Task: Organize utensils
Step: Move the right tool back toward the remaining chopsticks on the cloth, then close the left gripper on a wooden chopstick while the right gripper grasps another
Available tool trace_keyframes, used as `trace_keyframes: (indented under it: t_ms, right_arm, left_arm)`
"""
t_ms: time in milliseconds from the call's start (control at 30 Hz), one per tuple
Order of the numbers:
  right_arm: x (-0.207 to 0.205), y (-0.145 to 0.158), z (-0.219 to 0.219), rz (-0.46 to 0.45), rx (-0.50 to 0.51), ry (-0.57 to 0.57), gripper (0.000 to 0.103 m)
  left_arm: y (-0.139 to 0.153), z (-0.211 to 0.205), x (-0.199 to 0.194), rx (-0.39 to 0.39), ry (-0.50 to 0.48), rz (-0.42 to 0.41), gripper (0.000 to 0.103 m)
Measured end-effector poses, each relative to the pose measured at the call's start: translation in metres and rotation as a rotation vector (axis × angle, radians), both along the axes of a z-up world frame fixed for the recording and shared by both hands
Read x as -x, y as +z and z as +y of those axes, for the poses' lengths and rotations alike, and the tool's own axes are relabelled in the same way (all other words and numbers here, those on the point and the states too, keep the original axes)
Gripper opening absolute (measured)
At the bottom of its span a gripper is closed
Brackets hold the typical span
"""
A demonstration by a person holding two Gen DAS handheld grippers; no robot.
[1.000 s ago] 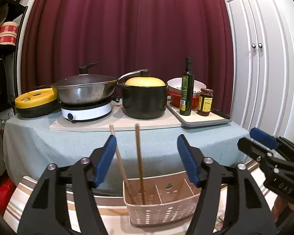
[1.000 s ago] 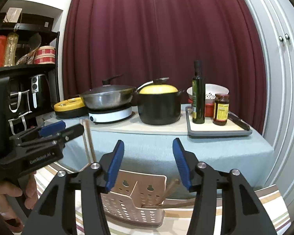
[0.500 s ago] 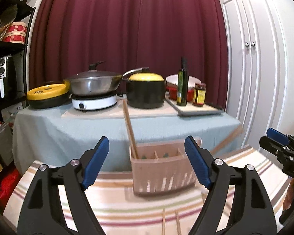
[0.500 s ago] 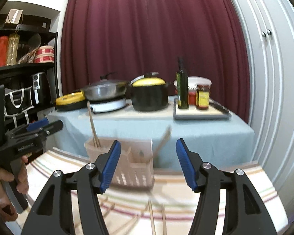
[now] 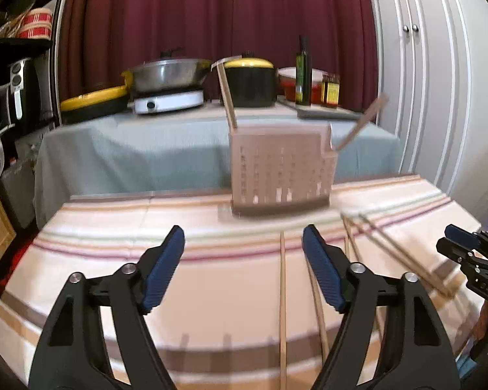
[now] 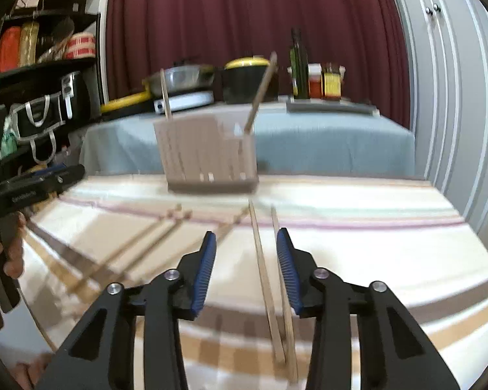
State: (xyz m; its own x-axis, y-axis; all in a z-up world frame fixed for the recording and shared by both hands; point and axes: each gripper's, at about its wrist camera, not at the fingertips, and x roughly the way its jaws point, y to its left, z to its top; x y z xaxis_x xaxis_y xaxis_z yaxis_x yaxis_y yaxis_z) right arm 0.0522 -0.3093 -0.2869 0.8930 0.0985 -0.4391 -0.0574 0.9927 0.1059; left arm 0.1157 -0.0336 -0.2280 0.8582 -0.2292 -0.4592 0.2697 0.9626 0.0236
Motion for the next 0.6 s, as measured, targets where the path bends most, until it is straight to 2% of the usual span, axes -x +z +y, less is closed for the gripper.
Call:
trace_keyframes:
  t_ms: [67,267,500,600]
  right_arm:
    - [0.004,-0.011,-0.002,0.027,-0.013,0.002,0.031]
    - [0.01,-0.033,-0.004,0.096,-0.028,-0.006,0.027]
    - [0.012,-0.048,-0.008,0.142,-0.047,-0.03,0.027]
    - [0.014,-0.05,-0.008,0.14,-0.037,-0.036,0.02]
  left_arm:
    - [-0.011,0.002,0.007,-0.009,0.0,0.026,0.068]
    - [-0.038,0.007,0.02,-0.013,0.001,0.091,0.063]
    - [-0.053,0.009,0.03,-0.014,-0.005,0.116,0.06]
    - [-0.058,0.01,0.034,-0.006,-0.01,0.126,0.059]
